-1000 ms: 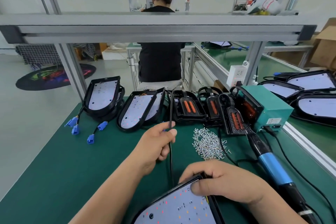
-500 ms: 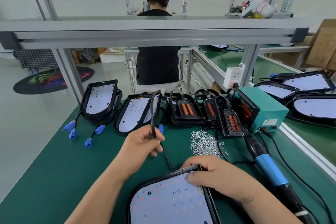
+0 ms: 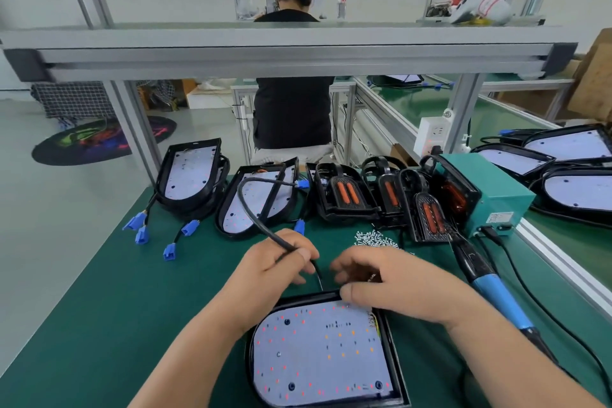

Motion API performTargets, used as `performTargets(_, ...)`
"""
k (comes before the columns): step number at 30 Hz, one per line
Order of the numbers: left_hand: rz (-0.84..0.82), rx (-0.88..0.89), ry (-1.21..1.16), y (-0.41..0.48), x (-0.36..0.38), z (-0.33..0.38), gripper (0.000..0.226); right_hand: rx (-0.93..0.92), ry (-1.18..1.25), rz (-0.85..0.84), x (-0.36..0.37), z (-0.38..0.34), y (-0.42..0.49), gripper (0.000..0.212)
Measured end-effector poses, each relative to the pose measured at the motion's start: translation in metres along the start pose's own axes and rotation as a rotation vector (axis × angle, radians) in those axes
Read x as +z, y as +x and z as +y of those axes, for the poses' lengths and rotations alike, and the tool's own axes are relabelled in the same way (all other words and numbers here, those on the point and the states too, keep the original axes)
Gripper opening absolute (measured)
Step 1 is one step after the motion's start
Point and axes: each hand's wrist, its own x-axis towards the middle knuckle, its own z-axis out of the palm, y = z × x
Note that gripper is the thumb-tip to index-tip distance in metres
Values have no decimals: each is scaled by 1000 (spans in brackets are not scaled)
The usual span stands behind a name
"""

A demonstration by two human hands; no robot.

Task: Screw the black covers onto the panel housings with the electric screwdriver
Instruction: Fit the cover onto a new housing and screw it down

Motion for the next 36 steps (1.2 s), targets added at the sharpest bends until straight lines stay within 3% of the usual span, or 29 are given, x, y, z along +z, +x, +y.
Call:
performTargets(3, 72, 84, -69, -7, -8, 9, 34, -63, -213, -139, -3, -5, 3, 15)
performTargets(7, 199, 166, -354, -6, -26, 28, 38, -35, -182, -120, -4, 17, -12, 8)
performTargets(10, 447, 24, -693, 1, -39, 31, 43, -18, -142, -117, -13, 28, -28, 12)
performTargets(13, 650, -105, -603, 6, -40, 26, 33, -3, -127, -65, -15, 36, -33, 13)
performTargets(15, 594, -118, -441, 6, -37, 26, 32, 1, -93, -40, -12, 37, -32, 15)
performTargets(19, 319, -55, -36, -2, -43, 27, 46, -37, -81, 47, -5, 32, -29, 21)
performTargets(22, 144, -87, 147, -7, -53, 27, 70, -222, -178, 189, -2, 27, -27, 13)
performTargets(25, 79, -84, 336, -11, -69, 26, 60, -385, -345, 397, 1, 21, -24, 18)
performTargets(27, 51, -46, 439, -14, -76, 27, 66, -441, -379, 486, 3, 17, -22, 22)
performTargets(30, -8, 29, 431, -18, -76, 33, 73, -462, -333, 446, 6, 14, -14, 28)
performTargets(33, 52, 0, 303, -15, -76, 33, 73, -429, -172, 401, 10, 13, -9, 26)
performTargets(36, 96, -34, 135, -11, -76, 28, 54, -320, -36, 383, 9, 10, -12, 14)
